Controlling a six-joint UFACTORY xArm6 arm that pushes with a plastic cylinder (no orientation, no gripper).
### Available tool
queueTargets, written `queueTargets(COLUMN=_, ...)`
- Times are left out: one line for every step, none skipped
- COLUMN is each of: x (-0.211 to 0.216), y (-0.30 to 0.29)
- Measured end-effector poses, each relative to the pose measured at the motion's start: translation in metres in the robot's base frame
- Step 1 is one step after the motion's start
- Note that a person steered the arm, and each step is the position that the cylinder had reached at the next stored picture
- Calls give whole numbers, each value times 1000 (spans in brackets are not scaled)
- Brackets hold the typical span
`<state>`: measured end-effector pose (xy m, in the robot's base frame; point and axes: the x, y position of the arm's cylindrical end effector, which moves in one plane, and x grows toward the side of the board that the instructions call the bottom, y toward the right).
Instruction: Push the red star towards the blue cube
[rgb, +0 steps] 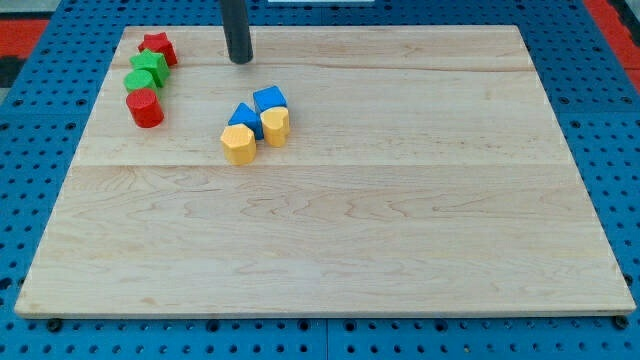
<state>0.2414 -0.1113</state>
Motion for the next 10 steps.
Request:
queueTargets(x=-35, y=-24)
queueTargets(x=-50, y=-84)
queueTargets(x=-50, y=-120)
queueTargets(x=-46, y=-177)
queueTargets(x=-33, y=-194)
queueTargets(x=-11, y=-158)
queueTargets(x=1, y=-111)
queueTargets(x=1, y=-57)
queueTargets(x=1, y=-29)
queueTargets(x=-1, y=2)
